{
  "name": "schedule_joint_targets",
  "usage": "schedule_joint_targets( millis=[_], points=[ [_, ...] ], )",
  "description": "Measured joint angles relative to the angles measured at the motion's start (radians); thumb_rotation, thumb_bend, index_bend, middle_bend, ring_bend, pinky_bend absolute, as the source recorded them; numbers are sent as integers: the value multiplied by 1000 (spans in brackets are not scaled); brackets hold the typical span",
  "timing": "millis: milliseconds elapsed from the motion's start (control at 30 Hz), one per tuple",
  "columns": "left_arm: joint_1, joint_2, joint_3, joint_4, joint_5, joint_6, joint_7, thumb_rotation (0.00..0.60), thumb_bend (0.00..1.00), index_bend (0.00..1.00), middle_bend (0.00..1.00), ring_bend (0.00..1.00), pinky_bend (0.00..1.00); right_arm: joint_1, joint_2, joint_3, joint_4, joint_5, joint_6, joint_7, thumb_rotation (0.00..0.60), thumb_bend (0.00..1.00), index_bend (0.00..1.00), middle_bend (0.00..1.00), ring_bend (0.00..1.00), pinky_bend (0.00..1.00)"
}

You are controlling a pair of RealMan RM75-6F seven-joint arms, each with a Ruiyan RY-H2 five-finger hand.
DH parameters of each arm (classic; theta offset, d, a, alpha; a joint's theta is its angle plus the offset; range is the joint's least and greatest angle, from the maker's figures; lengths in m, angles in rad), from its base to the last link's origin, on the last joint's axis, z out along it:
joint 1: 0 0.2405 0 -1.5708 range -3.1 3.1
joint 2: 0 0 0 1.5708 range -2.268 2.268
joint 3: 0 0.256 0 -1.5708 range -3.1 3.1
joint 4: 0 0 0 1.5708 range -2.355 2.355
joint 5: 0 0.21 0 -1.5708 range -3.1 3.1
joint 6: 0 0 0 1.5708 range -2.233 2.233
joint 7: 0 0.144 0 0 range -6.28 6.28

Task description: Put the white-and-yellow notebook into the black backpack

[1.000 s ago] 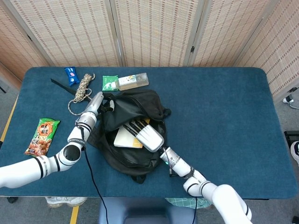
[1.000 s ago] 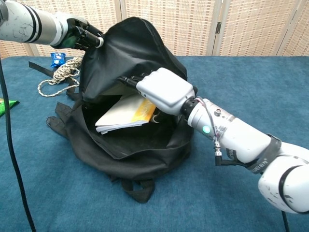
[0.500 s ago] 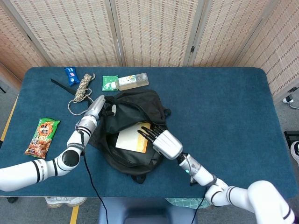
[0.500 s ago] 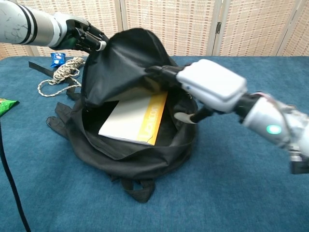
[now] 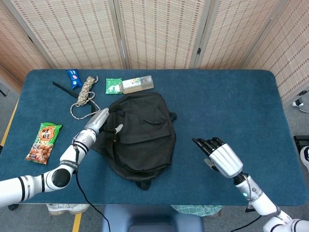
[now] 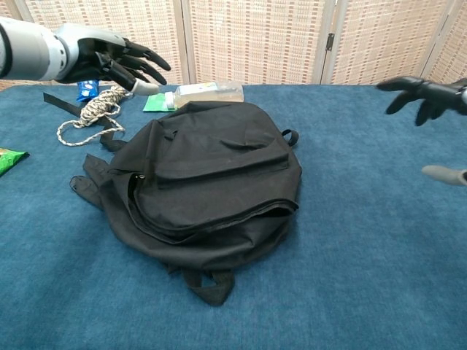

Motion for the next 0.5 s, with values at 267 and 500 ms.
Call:
schedule_joint_targets(
  millis=[267,500],
  points=[
    [122,10,58,-43,214,203,-9,600,464,292,210,206,52,-42,103,28,-36,44,0,113,600,325,142,300,384,386],
    [279,13,159,-46,471,439,-7,600,464,308,215,209,36,-117,191,56,-95,124,14,185,600,325,137,167,272,248]
  ],
)
